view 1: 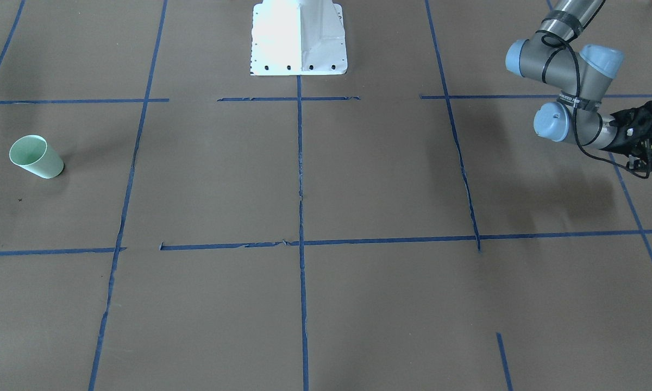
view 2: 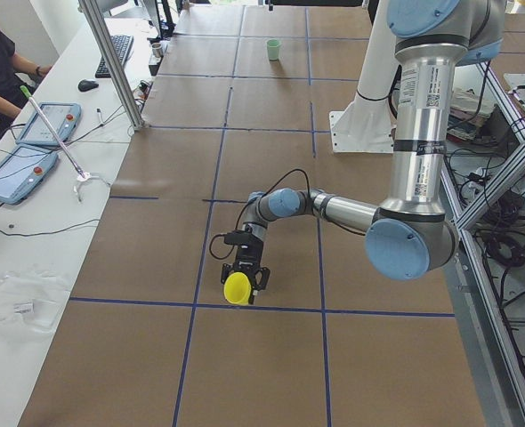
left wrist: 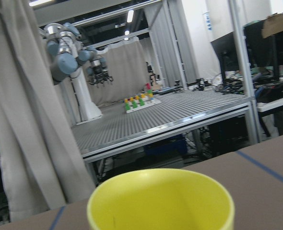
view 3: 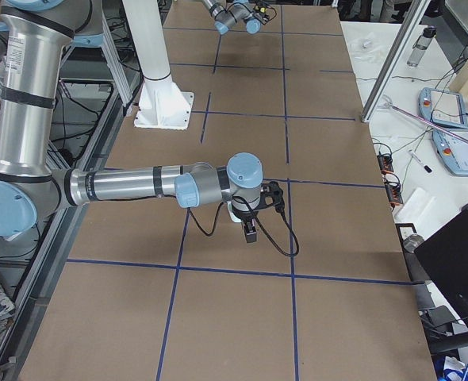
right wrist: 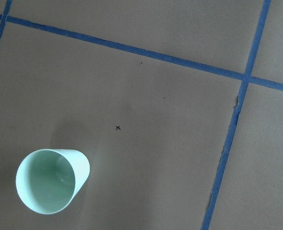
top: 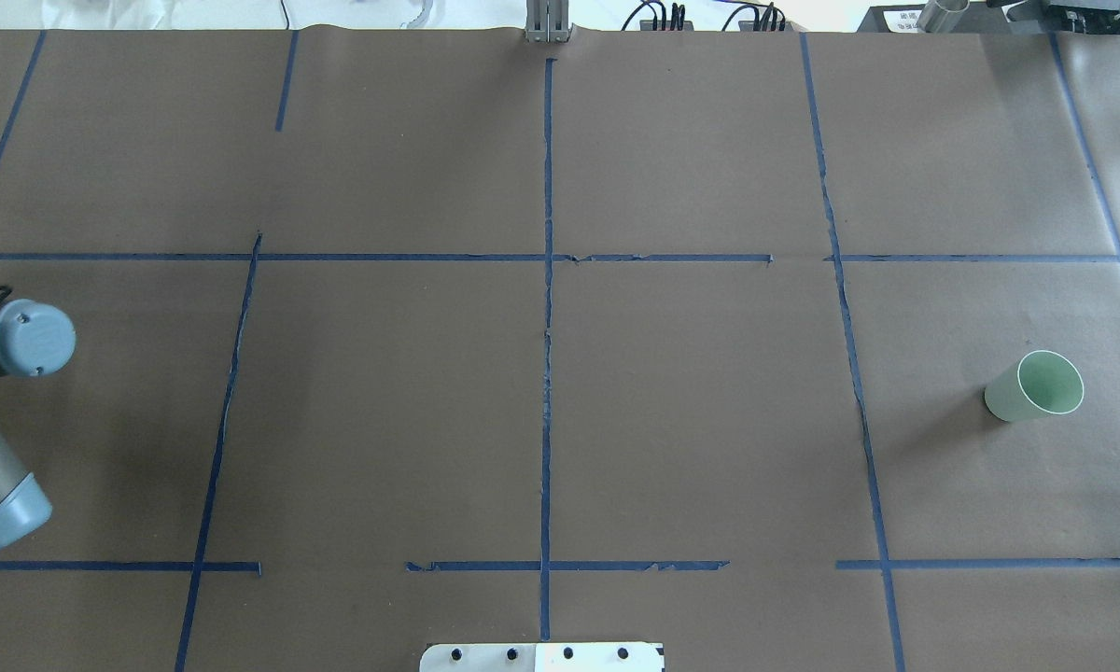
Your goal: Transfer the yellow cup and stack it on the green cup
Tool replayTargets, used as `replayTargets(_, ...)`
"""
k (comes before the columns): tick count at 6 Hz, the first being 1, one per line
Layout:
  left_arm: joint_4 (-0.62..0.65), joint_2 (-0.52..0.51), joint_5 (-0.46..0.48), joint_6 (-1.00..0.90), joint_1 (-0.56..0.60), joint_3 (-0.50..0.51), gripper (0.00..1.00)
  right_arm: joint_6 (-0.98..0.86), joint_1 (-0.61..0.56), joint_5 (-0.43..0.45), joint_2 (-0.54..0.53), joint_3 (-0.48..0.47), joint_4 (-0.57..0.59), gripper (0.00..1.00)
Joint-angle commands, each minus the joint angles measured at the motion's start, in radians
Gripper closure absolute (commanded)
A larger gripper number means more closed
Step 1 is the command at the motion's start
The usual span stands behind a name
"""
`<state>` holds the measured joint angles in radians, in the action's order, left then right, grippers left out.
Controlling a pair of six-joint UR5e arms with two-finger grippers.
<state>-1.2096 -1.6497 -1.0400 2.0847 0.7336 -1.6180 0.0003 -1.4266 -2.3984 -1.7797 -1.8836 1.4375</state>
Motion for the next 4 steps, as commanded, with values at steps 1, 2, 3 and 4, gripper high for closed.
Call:
replayTargets(1, -0.298, -0.143, 0.09, -0.287, 0.013, 0.023, 0.92, 0.004, 0.002, 0.001, 0.003, -0.005, -0.05, 0.0)
replayTargets(2, -0.517, -0.189, 0.09, -0.46, 0.003, 0.039, 0.91, 0.009, 0.005, -0.002, 0.003, -0.003, -0.052, 0.0)
replayTargets(3, -0.644, -0.272, 0.09, -0.735, -0.025, 0.106, 0.91, 0.01, 0.008, -0.002, 0.005, -0.009, -0.057, 0.0)
replayTargets(4, -0.73, -0.313, 0.09, -0.987, -0.064, 0.112, 0.92, 0.013, 0.026, -0.004, 0.008, -0.009, -0.104, 0.0)
